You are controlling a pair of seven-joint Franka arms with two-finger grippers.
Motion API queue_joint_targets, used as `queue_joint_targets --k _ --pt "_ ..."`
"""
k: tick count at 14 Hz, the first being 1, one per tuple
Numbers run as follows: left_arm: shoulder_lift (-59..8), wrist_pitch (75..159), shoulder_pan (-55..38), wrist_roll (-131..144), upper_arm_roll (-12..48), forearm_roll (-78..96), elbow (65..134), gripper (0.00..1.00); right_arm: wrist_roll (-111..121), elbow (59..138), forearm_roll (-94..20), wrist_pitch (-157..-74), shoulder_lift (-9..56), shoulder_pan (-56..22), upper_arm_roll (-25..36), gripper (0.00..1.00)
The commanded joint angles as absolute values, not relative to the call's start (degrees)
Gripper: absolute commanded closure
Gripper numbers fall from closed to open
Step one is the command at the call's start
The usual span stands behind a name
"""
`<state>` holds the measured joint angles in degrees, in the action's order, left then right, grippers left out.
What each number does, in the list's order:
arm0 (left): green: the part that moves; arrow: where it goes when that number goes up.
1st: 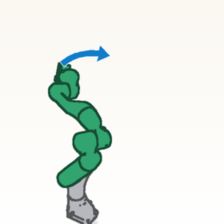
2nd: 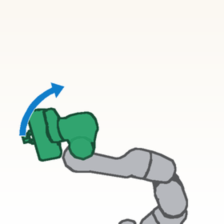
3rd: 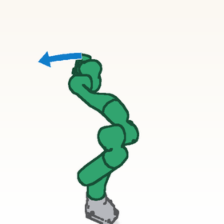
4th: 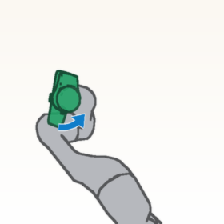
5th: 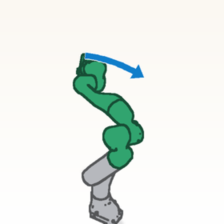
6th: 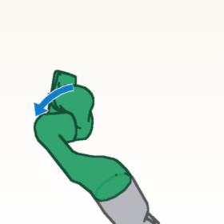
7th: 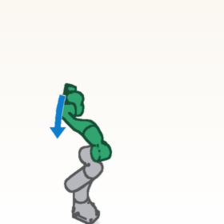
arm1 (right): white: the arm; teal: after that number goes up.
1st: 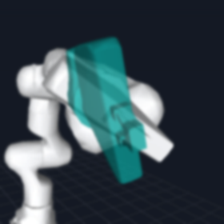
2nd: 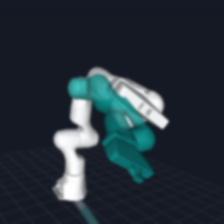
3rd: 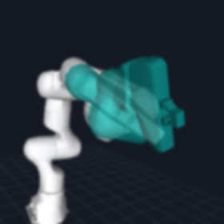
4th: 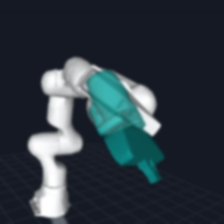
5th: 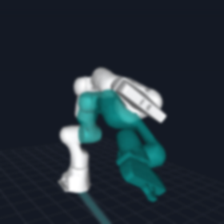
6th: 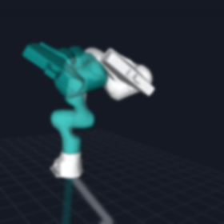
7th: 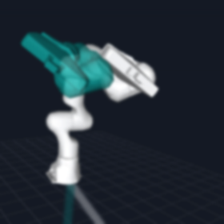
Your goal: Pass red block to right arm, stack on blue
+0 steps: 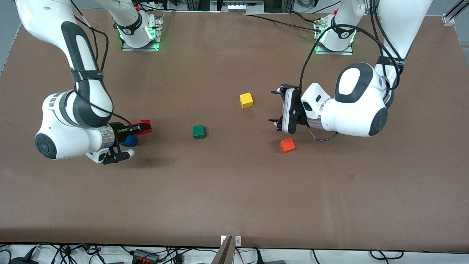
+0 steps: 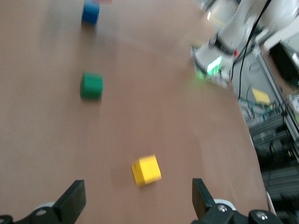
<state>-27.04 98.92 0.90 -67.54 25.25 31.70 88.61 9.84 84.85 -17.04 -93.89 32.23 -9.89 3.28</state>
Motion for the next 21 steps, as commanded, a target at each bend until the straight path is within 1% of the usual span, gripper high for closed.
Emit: queue_joint_targets --k 1,3,6,8,11,12,14,15,16,18,19,21 --pt "-26.5 94.1 1.3 -62.9 24.8 21.1 87.5 0.0 5.0 90.9 -9.4 -99.1 27.6 -10.2 4.0 1.0" --pt "-26.3 89.8 2.4 -59.0 24.2 10.6 87.2 0.0 4.6 96.3 -4.1 -105.1 24.4 -10.2 4.0 1.0" --pt "-25.8 87.0 2.7 -48.7 24.3 -1.6 85.7 0.0 0.7 101.4 -2.7 -109.0 21.6 -10.3 4.1 1.0" --pt "-23.9 84.4 2.5 -38.8 24.4 -6.8 85.6 0.0 -1.3 105.4 -0.9 -114.1 20.0 -10.5 4.1 1.0" --pt "-21.4 81.3 3.5 -22.7 24.3 -9.7 85.4 0.0 -2.1 107.4 1.1 -118.3 20.2 -10.2 4.1 1.0" --pt "-20.6 81.2 4.0 -18.6 24.3 -9.8 84.2 0.0 -2.3 107.9 1.1 -119.0 20.4 -10.1 4.1 1.0" --pt "-19.9 78.3 3.9 -14.7 23.8 -9.0 81.3 0.0 -4.1 109.9 1.1 -122.4 20.6 -10.1 4.1 1.0" --pt "-18.3 78.2 3.1 -14.5 21.7 -8.8 80.5 0.0 -4.3 111.0 1.1 -124.5 20.8 -10.2 4.1 1.0" --pt "-15.8 79.2 1.3 -14.2 18.1 -7.9 80.9 0.0 -4.3 112.0 2.0 -126.5 21.1 -10.0 4.1 1.0" --pt "-12.1 85.9 -3.0 -12.3 8.6 -5.5 82.4 0.0 -4.4 112.7 3.5 -128.2 21.6 -9.8 4.0 1.0" --pt "-10.3 87.6 -3.4 -10.7 6.1 -3.4 84.4 0.0 -4.4 112.7 3.5 -128.5 21.9 -9.7 4.1 1.0" --pt "-5.0 93.7 -3.7 -5.6 2.5 -0.9 91.1 0.0 -4.4 112.5 3.5 -129.4 22.1 -9.6 4.1 1.0"
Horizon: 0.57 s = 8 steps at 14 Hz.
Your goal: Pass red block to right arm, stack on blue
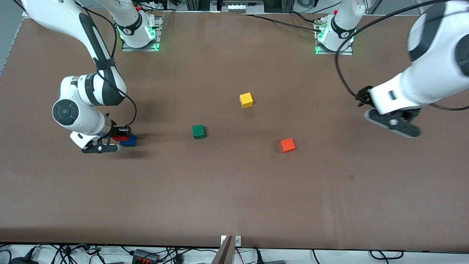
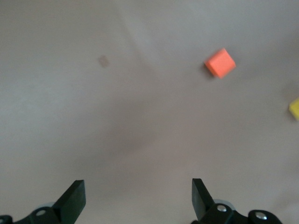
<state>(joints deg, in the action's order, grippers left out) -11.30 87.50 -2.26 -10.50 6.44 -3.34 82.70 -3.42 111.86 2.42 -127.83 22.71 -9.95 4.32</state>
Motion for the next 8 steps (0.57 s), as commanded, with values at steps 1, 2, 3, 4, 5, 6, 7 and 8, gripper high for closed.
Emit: queue_joint_targets --k 1,2,3,4,5,6,7,8 --pt "-2.2 98.6 -3.7 -3.4 1.9 -0.9 95.4 0.0 -4.7 112.5 3.5 -130.2 22.8 -9.5 4.1 1.0" --pt "-0.2 101.6 -3.6 -2.8 1.8 -1.0 98.1 0.0 -4.7 112.5 3.5 -130.9 23.3 -9.3 4.1 1.0" --pt "0.6 103.3 -3.5 -3.2 1.8 -1.1 99.1 0.0 -4.7 112.6 3.5 -131.4 23.6 -9.3 4.1 1.0" --pt "0.5 103.9 -3.4 -3.3 1.7 -1.1 99.2 0.0 -4.9 112.6 3.5 -131.5 24.1 -9.3 4.0 1.0" --pt "0.5 103.5 -3.4 -3.3 1.7 -1.2 99.5 0.0 -5.4 112.6 3.5 -131.6 24.3 -9.3 4.1 1.0" --pt "0.9 103.4 -3.4 -2.9 1.7 -1.2 100.0 0.0 -5.4 112.6 3.5 -131.6 24.5 -9.3 4.1 1.0" --pt "0.9 102.2 -3.0 -2.7 2.1 -1.2 99.8 0.0 -5.4 112.6 3.5 -131.6 24.7 -9.4 4.1 1.0" --pt "0.6 99.3 -2.6 -3.3 2.1 -1.0 98.9 0.0 -5.4 112.6 3.5 -131.6 24.7 -9.4 4.1 1.0"
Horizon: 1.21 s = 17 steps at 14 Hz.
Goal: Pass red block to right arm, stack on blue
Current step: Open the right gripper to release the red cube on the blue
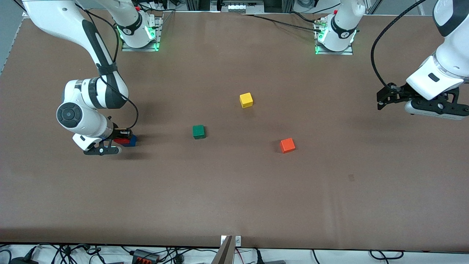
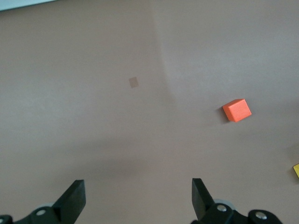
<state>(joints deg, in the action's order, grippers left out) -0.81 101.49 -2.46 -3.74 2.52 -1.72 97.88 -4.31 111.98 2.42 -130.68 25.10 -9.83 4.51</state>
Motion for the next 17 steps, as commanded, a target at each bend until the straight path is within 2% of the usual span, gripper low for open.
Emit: queue_joint_targets --k 1,8,10,11,12,13,17 --pt "0.4 97.8 -2.6 -2.7 2.1 -0.9 98.1 0.0 -5.4 112.7 3.5 -131.6 24.8 -9.4 4.1 1.0" --pt "0.4 95.5 -2.7 -1.9 2.6 -0.9 96.6 0.0 -5.5 112.9 3.5 -130.8 24.8 -9.5 4.0 1.0" --pt "0.3 95.4 -2.8 0.7 2.6 -0.9 96.3 0.0 -5.5 112.9 3.5 -130.8 24.9 -9.5 4.0 0.9" --pt "0.3 95.4 -2.9 1.6 2.6 -0.9 96.2 0.0 -5.5 113.1 3.5 -130.7 24.8 -9.4 4.0 0.65" --pt "0.3 95.4 -3.1 1.7 2.7 -0.9 96.2 0.0 -5.5 113.3 3.5 -130.7 24.8 -9.2 4.0 0.25" --pt "0.3 95.3 -3.1 1.7 2.7 -0.9 96.2 0.0 -5.5 113.2 3.5 -130.2 24.4 -9.1 4.0 0.0" --pt "-0.3 95.3 -3.3 1.7 2.7 -0.9 95.5 0.0 -5.7 107.1 2.6 -118.7 22.7 -9.0 4.1 0.0"
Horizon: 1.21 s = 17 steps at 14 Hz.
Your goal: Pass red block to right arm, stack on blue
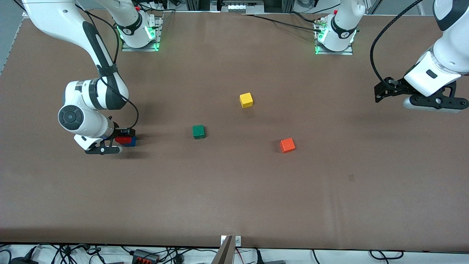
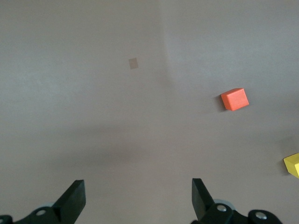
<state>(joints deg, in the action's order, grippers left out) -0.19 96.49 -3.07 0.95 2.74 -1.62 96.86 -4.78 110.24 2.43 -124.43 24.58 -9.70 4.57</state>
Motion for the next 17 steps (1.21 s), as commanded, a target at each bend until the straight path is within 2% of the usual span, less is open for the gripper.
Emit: queue_joint_targets --k 1,9,17 --pt "-0.3 95.3 -3.3 1.6 2.7 -0.9 95.5 0.0 -5.7 105.2 2.6 -116.7 22.2 -8.8 4.1 0.0" --pt "-0.9 95.3 -3.4 1.7 2.7 -0.9 94.7 0.0 -4.1 86.8 2.7 -99.3 21.3 -7.5 4.3 0.0" --pt "-1.0 95.3 -3.3 1.6 2.7 -0.9 94.7 0.0 -1.9 74.8 2.5 -91.5 19.0 -6.2 5.4 0.0"
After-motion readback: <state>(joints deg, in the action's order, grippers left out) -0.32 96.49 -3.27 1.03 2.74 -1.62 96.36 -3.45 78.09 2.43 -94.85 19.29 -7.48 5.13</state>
